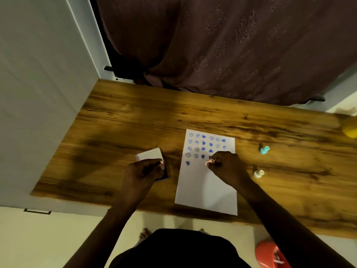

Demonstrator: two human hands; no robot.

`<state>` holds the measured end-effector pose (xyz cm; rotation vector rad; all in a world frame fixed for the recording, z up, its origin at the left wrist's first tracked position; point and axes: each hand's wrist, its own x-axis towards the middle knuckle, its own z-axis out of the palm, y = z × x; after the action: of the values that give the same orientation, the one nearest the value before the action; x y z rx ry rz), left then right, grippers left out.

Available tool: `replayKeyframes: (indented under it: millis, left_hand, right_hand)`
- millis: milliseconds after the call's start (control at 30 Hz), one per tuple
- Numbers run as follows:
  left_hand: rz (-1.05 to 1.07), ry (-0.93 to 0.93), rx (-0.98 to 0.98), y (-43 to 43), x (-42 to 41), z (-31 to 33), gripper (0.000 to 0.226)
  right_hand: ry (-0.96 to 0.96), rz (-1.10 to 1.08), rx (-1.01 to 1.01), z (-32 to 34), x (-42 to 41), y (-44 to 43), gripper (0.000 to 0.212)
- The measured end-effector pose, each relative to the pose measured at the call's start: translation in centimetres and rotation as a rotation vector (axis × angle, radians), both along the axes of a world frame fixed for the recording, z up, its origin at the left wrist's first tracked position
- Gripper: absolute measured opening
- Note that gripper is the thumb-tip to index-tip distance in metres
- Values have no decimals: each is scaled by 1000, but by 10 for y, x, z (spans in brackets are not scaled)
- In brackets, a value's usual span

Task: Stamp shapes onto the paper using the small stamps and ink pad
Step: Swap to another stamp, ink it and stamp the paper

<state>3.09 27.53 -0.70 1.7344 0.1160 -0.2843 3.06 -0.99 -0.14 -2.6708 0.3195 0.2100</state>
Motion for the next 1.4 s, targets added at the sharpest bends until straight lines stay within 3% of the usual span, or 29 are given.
replayKeyframes:
  millis: [400,1133,1267,1400]
  left_hand:
    - [-9,34,-36,-10,3,-1,22]
    - [-10,48,-81,-32,11,-2,19]
    - [-31,15,-55,-34,9,8,35]
    - [-56,-11,-57,-33,6,16,36]
  right_hand:
    - [62,144,-105,-25,16,37,39]
    - [108,181,-239,-33,24,47,36]
    - [101,149,-217,-32,26,45,38]
    - [46,91,-114,-29,27,36,36]
